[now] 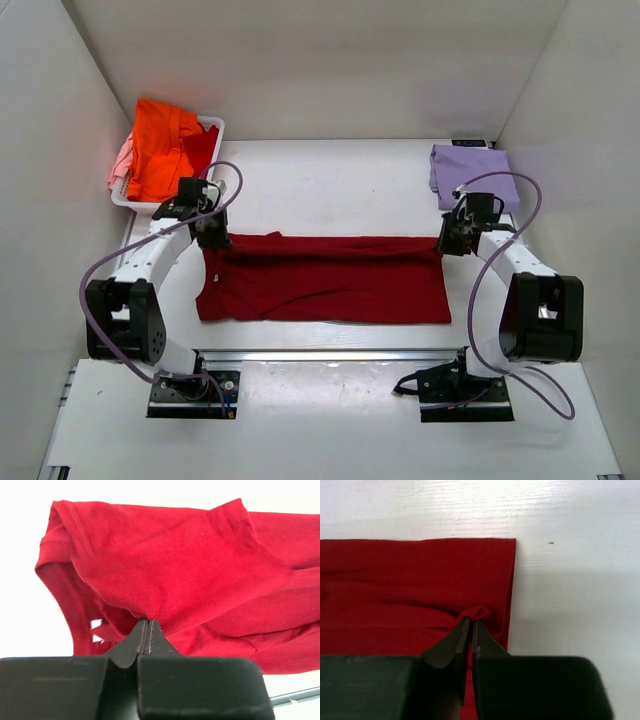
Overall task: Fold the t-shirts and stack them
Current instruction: Fold the other side of the tshirt into a rectangle
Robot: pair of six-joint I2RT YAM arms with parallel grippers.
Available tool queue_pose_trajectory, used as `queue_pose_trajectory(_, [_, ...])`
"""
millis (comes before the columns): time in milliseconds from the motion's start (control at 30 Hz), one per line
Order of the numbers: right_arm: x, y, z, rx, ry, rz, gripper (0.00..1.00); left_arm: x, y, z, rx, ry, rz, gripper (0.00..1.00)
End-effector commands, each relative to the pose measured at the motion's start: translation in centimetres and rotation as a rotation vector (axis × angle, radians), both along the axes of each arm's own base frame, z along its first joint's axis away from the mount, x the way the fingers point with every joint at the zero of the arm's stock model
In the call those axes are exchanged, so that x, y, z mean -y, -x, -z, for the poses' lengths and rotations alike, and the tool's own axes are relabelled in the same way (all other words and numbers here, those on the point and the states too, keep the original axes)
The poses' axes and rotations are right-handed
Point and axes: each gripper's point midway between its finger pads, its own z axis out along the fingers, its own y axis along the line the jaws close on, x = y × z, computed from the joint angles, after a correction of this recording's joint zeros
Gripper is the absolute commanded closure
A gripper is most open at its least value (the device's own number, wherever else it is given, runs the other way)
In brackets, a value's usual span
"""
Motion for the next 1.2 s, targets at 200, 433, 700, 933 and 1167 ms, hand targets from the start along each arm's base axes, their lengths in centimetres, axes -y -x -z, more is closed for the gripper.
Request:
queue_pose_trajectory(200, [1.3, -0.2, -2.7, 0.137, 0.006, 0.009, 1.00, -1.2, 2.0, -1.2, 0.052, -0.015, -0.032, 1.00])
queue_pose_trajectory(433, [0.3, 1.6, -1.3, 0.087, -0.002, -0.019, 1.00, -0.9, 4.0, 0.0, 0.020, -0.008, -0.021, 1.00])
queue_pose_trajectory(700, [1.9, 3.6, 0.0, 0.000, -0.005, 0.100, 0.99, -1.6, 6.5, 1.5, -0.036, -0.032, -0.050, 0.93])
queue_pose_trajectory(933, [3.3, 3.8, -2.1, 0.050, 0.034, 0.186, 0.52, -2.9, 7.1, 1.1, 0.030, -0.055, -0.144, 0.56])
queue_pose_trajectory(1167, [-0.3, 1.0, -2.7, 0.111, -0.032, -0.003, 1.00, 1.3, 7.0, 1.2, 0.010, 0.032, -0.066, 0.62])
